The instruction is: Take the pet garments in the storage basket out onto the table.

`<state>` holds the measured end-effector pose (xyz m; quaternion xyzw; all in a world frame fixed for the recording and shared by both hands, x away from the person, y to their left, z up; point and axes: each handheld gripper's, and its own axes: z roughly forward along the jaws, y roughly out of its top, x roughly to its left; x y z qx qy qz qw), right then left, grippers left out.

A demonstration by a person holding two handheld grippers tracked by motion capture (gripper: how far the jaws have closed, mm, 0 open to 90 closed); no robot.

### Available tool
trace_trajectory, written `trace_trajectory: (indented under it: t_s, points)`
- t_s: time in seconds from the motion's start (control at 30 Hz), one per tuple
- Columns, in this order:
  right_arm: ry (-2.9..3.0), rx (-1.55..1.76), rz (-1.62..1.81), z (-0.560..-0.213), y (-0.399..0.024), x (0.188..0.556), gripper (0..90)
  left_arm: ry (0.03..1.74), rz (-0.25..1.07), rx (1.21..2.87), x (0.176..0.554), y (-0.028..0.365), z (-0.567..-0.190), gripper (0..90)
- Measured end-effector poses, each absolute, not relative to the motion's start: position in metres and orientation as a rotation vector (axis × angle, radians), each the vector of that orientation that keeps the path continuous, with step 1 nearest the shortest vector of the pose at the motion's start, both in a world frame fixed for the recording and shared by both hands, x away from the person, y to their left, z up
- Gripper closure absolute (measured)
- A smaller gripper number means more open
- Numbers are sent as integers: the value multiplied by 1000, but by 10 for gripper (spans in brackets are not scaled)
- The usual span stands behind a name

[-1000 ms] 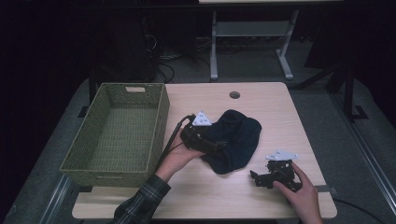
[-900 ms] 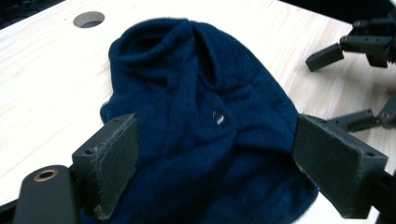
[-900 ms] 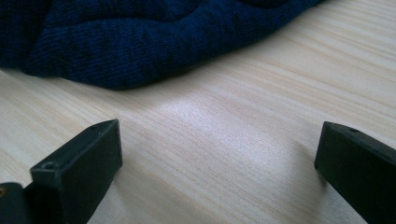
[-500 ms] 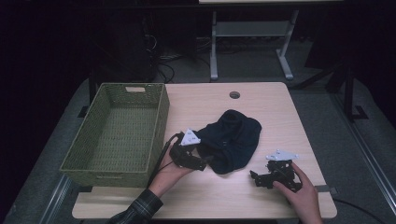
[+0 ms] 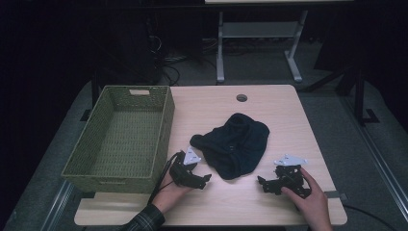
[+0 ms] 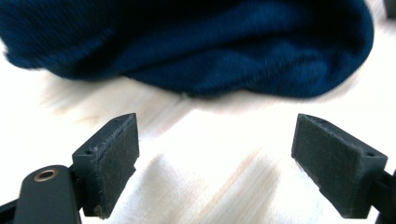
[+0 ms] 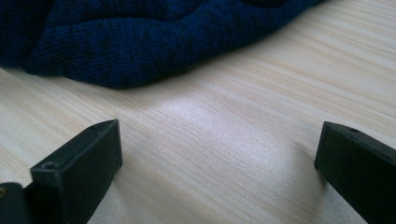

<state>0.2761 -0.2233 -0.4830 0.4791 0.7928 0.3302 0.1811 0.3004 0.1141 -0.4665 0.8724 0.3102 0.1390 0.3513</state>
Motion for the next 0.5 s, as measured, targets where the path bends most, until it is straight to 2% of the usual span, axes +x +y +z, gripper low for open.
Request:
trace_trajectory:
  t_s: [0.5]
  points:
    - [2240, 1353, 933, -483, -223, 276, 4, 805, 344, 2229, 299, 118, -478, 130]
